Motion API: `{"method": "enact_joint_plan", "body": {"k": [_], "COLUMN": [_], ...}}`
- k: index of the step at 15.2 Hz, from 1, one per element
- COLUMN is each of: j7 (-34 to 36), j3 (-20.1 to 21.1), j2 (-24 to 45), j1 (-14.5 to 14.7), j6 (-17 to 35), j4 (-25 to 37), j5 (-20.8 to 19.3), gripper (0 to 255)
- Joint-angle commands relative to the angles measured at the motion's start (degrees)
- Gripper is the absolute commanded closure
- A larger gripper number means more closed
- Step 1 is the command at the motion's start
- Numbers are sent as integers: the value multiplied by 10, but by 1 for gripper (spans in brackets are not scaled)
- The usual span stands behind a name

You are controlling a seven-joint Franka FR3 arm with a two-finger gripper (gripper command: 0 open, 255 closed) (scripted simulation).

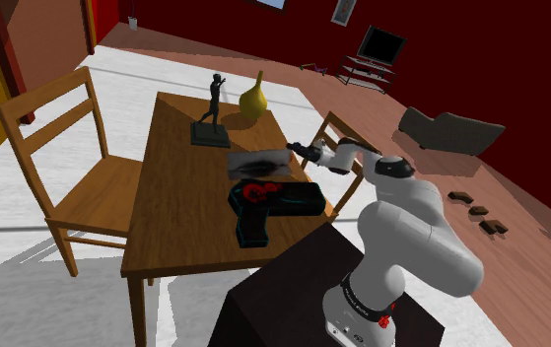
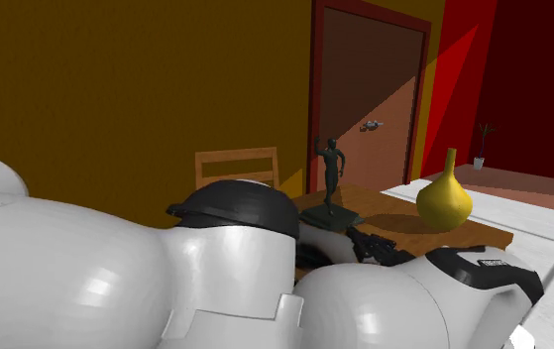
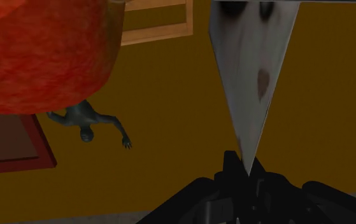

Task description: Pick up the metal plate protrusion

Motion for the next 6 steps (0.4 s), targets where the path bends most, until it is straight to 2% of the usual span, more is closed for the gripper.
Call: {"method": "enact_joint_plan", "body": {"k": [1, 6], "j7": [2, 6], "j3": [2, 7], "j2": [15, 36], "j1": [-11, -24], "j6": [8, 19], "j4": [-23, -54], "j5": [4, 10], "gripper": [255, 255]}}
